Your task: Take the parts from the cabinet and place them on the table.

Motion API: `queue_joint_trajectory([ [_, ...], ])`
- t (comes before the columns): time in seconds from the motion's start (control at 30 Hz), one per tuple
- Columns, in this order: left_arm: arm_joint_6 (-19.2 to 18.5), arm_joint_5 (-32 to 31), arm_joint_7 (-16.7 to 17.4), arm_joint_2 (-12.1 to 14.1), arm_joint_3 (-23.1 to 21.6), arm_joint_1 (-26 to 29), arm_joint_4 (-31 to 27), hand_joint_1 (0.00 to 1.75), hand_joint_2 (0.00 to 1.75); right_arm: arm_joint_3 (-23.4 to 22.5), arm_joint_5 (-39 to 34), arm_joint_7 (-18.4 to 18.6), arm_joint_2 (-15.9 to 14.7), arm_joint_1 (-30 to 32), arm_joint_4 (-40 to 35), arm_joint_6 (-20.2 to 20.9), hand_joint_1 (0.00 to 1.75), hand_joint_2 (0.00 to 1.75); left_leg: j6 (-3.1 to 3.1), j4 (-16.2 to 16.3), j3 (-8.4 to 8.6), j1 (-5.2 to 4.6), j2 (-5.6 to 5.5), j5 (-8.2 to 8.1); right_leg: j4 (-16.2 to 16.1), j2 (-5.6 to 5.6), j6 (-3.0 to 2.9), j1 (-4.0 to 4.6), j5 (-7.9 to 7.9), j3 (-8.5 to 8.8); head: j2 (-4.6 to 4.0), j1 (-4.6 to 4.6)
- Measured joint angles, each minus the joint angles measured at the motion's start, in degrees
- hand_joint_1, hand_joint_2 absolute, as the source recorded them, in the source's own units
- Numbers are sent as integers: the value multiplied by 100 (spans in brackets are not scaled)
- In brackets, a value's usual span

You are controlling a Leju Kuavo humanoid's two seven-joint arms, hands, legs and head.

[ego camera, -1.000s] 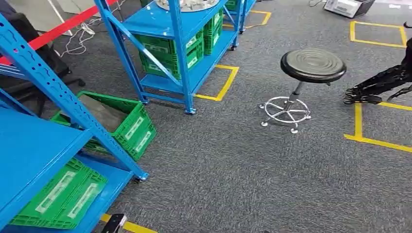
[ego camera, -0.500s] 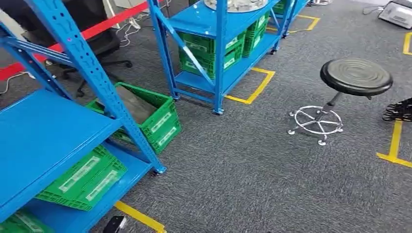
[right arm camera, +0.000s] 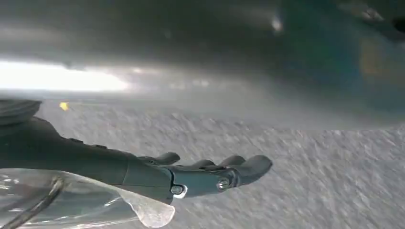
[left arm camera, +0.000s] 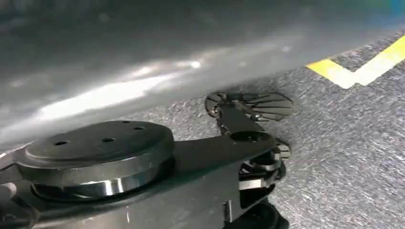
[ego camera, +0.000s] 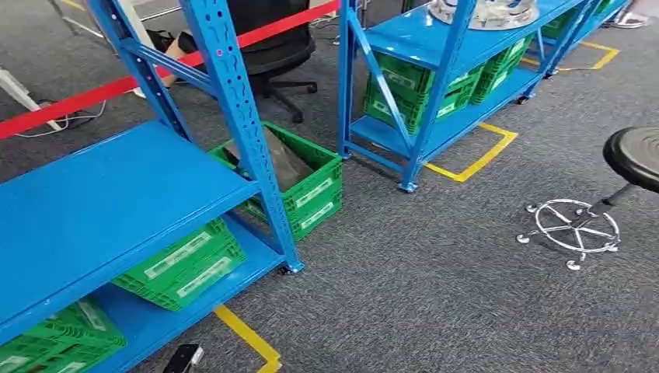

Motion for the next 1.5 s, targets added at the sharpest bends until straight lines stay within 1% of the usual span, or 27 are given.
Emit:
queue_joint_trajectory([
  [0.1, 13, 2, 2, 13, 0, 49, 0, 0, 0, 0, 11, 2, 0, -6, -2, -7, 0, 0, -90, 0, -32, 38, -161, 7, -30, -191, -135, -7, 34, 18, 0, 0],
  [0.17, 11, 4, 2, 15, 0, 51, 0, 0, 0, 2, 15, -7, -7, -12, -2, -28, 0, 0, -140, 418, -200, 3, 430, -270, -33, -326, -207, 27, 22, 29, 0, -68],
  [0.23, 0, 9, 2, 15, -2, 26, 0, 0, 0, 2, 17, -7, -7, 12, 0, -24, 0, 0, -157, 1379, -641, 10, 597, -721, -32, -513, -240, 64, 0, 33, 0, -68],
  [0.3, 0, 17, 2, 15, 0, 49, 0, 0, 0, 2, 17, -4, -7, 26, 0, -26, 0, 0, -153, 1840, -857, 11, 612, -804, -32, -686, -258, 88, -14, 40, 0, -68],
  [0.33, 0, 17, 2, 17, 0, 65, 0, 0, 0, 2, 17, -7, -7, 19, 0, -26, 0, 0, -133, 1657, -754, 7, 614, -634, -32, -759, -263, 99, -24, 50, 0, -70],
  [0.4, 2, 26, 2, 17, 0, 66, 0, 0, 0, 2, 19, -9, -7, 1, 0, -31, 0, 0, -36, 672, -254, -30, 719, -116, -32, -900, -262, 132, -51, 101, 0, -70],
  [0.43, 7, 33, 0, 20, 0, 58, 0, 0, 0, 4, 20, -13, -7, 2, 0, -33, 0, 0, 42, 199, -8, -81, 943, 32, -36, -965, -259, 139, -67, 127, 0, -70],
  [0.47, 15, 53, 2, 33, 0, 42, 0, 0, 0, 7, 24, -15, 0, 7, 0, -35, 0, 0, 93, 61, 61, -150, 1169, -95, -32, -1030, -226, 180, -93, 136, 0, -57],
  [0.6, 15, 76, -2, 37, 0, 88, 0, 0, 0, 15, 35, -13, 0, -17, -4, -46, 0, 0, 163, -64, 57, -134, 889, -23, -84, -1296, -121, 191, -119, 221, 0, -72],
  [0.67, 15, 85, -2, 35, 4, 98, 0, 0, 0, 17, 37, -13, 0, -12, -9, -65, 0, 0, 201, -156, 114, -64, 781, 55, 180, -722, -55, 168, -310, 71, 0, -29],
  [0.7, 13, 87, -2, 31, 2, 79, 0, 0, 0, 20, 39, -11, 4, 0, -9, -63, 0, 0, 220, -157, 97, -59, 709, 68, 615, -538, -34, 141, -523, -146, 0, -15],
  [0.77, 11, 87, -2, 11, 2, 74, 0, 0, 0, 20, 44, 15, 4, 23, -4, -63, 0, 0, 223, -155, 92, -54, 551, 67, 1517, -453, 15, 110, -860, -609, 0, -20],
  [0.8, 13, 89, 2, 11, 2, 82, 0, 0, 0, 22, 57, 20, 4, 34, 0, -63, 0, 0, 222, -152, 96, -45, 464, 67, 1727, -452, 30, 96, -861, -752, 0, -22],
  [0.83, 20, 103, 2, 11, 4, 95, 0, 0, 0, 22, 74, 22, 4, 49, 0, -70, 0, 0, 218, -150, 104, -32, 380, 68, 1651, -451, 50, 76, -717, -751, 0, -24],
  [0.9, 35, 105, 2, 7, 4, 100, 0, 0, 0, 26, 94, 20, 4, 37, 0, -79, 0, 0, 158, -134, 125, 7, 203, 54, 786, -405, 99, 14, -140, -394, 0, -22],
  [0.93, 35, 107, 2, 4, 4, 95, 0, 0, 0, 26, 96, 13, 4, 28, 0, -83, 0, 0, 117, -107, 126, 22, 132, 34, 272, -223, 137, -41, 102, -170, 0, -22],
  [0.97, 39, 111, 0, 7, 4, 83, 0, 0, 0, 28, 101, 13, 26, 39, 7, -83, 0, 0, 61, -40, 80, -4, 68, 4, 33, 60, 151, -71, 52, -59, 0, -6],
  [1.0, 53, 114, 0, 4, 4, 69, 0, 0, 0, 28, 101, -7, 26, 29, 9, -96, 0, 0, 27, -5, 38, 5, -4, 1, -12, 33, 50, -68, 3, -32, 0, -26],
  [1.1, 59, 122, -2, 15, 9, 115, 0, 0, 0, 28, 103, -39, 33, 2, 7, -103, 0, 0, -82, -37, -17, 39, -181, 49, -4, -155, -81, -36, 24, 10, 0, -11],
  [1.17, 59, 125, -2, 24, 11, 123, 0, 0, 0, 28, 105, -55, 46, 7, 7, -125, 0, 0, -129, 207, -108, 5, 340, -133, -36, -304, -171, -44, 30, 37, 0, -76],
  [1.2, 59, 125, -2, 24, 11, 103, 0, 0, 0, 28, 105, -59, 46, 16, 7, -129, 0, 0, -151, 605, -300, 16, 502, -355, -36, -398, -206, -26, 14, 44, 0, -92],
  [1.27, 52, 129, -2, 24, 11, 90, 0, 0, 0, 28, 105, -59, 46, 39, 7, -127, 0, 0, -168, 1546, -753, 27, 601, -744, -35, -587, -234, -1, -13, 56, 0, -90],
  [1.3, 50, 129, 2, 24, 11, 102, 0, 0, 0, 28, 103, -59, 46, 41, 7, -127, 0, 0, -172, 1795, -875, 31, 606, -783, -34, -668, -236, 5, -23, 62, 0, -90],
  [1.37, 41, 129, 2, 26, 13, 130, 0, 0, 0, 28, 105, -59, 48, 31, 7, -127, 0, 0, -151, 1447, -713, 30, 619, -446, -34, -814, -229, 11, -51, 99, 0, -94],
  [1.43, 39, 129, 2, 31, 13, 126, 0, 0, 0, 28, 105, -59, 48, 24, 7, -127, 0, 0, -75, 436, -204, 3, 815, 70, -35, -949, -204, 19, -98, 174, 0, -92],
  [1.47, 39, 131, 2, 33, 13, 119, 0, 0, 0, 28, 105, -61, 48, 28, 9, -127, 0, 0, -30, 137, -45, -57, 1134, 60, -41, -1003, -171, 30, -124, 194, 0, -88],
  [1.5, 39, 131, 2, 31, 13, 93, 0, 0, 0, 28, 105, -66, 48, 29, 7, -127, 0, 0, 6, 28, -24, -110, 1156, 19, -22, -1069, -116, 73, -160, 205, 0, -103],
])
